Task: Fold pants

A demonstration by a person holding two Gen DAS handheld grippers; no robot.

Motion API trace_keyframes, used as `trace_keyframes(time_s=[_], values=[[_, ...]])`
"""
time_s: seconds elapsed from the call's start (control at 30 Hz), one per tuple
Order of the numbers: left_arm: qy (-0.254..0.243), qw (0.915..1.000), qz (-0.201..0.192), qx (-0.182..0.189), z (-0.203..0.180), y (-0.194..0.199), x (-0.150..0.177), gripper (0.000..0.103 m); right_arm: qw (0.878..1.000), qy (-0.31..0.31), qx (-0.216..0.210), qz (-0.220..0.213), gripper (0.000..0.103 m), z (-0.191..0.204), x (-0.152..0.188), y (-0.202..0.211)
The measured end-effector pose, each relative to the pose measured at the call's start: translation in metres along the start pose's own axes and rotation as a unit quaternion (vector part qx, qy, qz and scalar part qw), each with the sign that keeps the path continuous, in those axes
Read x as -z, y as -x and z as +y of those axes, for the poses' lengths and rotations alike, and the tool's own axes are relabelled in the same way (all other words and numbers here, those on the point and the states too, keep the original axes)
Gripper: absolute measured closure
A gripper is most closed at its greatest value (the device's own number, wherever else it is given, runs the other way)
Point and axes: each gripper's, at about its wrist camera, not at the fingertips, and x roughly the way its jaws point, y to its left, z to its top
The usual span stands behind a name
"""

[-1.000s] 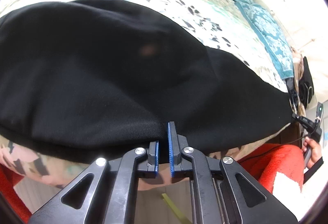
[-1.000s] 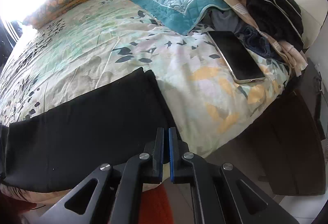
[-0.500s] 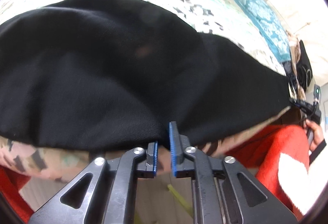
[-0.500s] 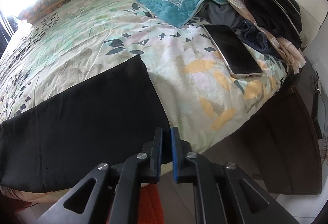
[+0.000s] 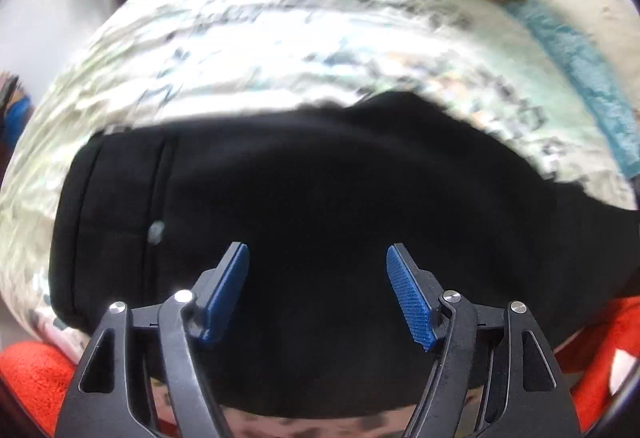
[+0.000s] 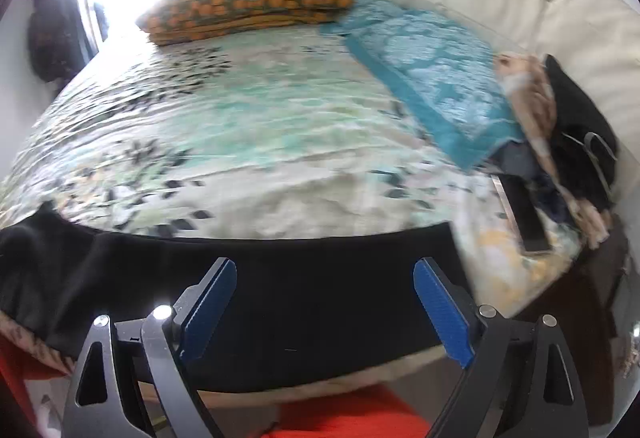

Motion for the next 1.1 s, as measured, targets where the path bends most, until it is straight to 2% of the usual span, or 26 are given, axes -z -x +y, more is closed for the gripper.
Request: trace_keyframes(time_s=[0.03,0.07,0.13,0.17,0.2,0.27,0.37,0.4,0.47,0.53,0.57,0.63,0.77,0.8,0.9,0.97,1.03,1.1], values=[[0.007,0.9999,0.01,0.002,0.015,-0.01,0.007,0.058,0.999,0.009,-0.035,0.007,0.012,0.027,0.0,-0.004],[0.004,0.9998,-0.012,0.015,0.021,-0.005,0.012,0.064,0.997,0.016,-0.069,0.015,0.012,0.052,0.004,-0.009],[-0.003,0.9998,-0.016,0.011,0.023,0.007,0.017,0.066,0.991,0.033,-0.123,0.035,0.012,0.099,0.016,-0.023],[0.004,0.9998,-0.018,0.001,0.023,0.014,0.019,0.06,0.989,0.043,-0.138,0.043,0.012,0.118,0.024,-0.03],[0.012,0.9996,-0.025,-0.002,0.024,0.02,0.02,0.045,0.985,0.056,-0.156,0.055,0.012,0.139,0.033,-0.039],[0.02,0.9981,-0.057,0.008,0.02,0.037,0.022,0.026,0.98,0.075,-0.172,0.073,0.012,0.169,0.056,-0.056],[-0.021,0.9936,-0.11,0.012,0.01,0.051,0.013,0.015,0.971,0.126,-0.145,0.145,0.011,0.194,0.085,-0.094],[-0.03,0.9931,-0.114,-0.001,0.009,0.048,0.005,0.013,0.969,0.138,-0.136,0.155,0.005,0.196,0.089,-0.101],[-0.021,0.9952,-0.094,-0.014,0.018,0.031,-0.009,0.012,0.972,0.126,-0.136,0.144,0.002,0.19,0.086,-0.102],[0.031,0.9971,-0.045,-0.053,0.038,0.005,-0.017,0.014,0.974,0.113,-0.13,0.147,0.0,0.185,0.086,-0.108],[0.056,0.9958,-0.036,-0.063,0.053,-0.003,-0.016,0.016,0.974,0.11,-0.132,0.146,0.0,0.183,0.088,-0.11],[0.087,0.9927,-0.056,-0.061,0.072,0.0,-0.011,0.016,0.975,0.116,-0.128,0.14,0.0,0.184,0.088,-0.109],[0.1,0.9905,-0.075,-0.057,0.078,0.031,-0.001,0.016,0.979,0.122,-0.108,0.119,0.0,0.184,0.09,-0.094],[0.098,0.9906,-0.085,-0.043,0.074,0.04,0.006,0.015,0.981,0.128,-0.1,0.101,0.0,0.188,0.089,-0.087],[0.073,0.9931,-0.091,0.015,0.046,0.05,0.018,0.014,0.98,0.147,-0.12,0.051,0.0,0.195,0.085,-0.066],[0.037,0.9951,-0.085,0.035,0.022,0.043,0.017,0.013,0.977,0.167,-0.126,0.051,0.0,0.204,0.087,-0.065],[-0.007,0.9979,-0.064,0.0,0.001,0.031,0.018,0.013,0.972,0.182,-0.123,0.079,0.0,0.213,0.092,-0.076],[-0.026,0.9981,-0.036,-0.043,-0.005,0.013,0.021,0.013,0.967,0.187,-0.12,0.122,0.0,0.22,0.097,-0.094]])
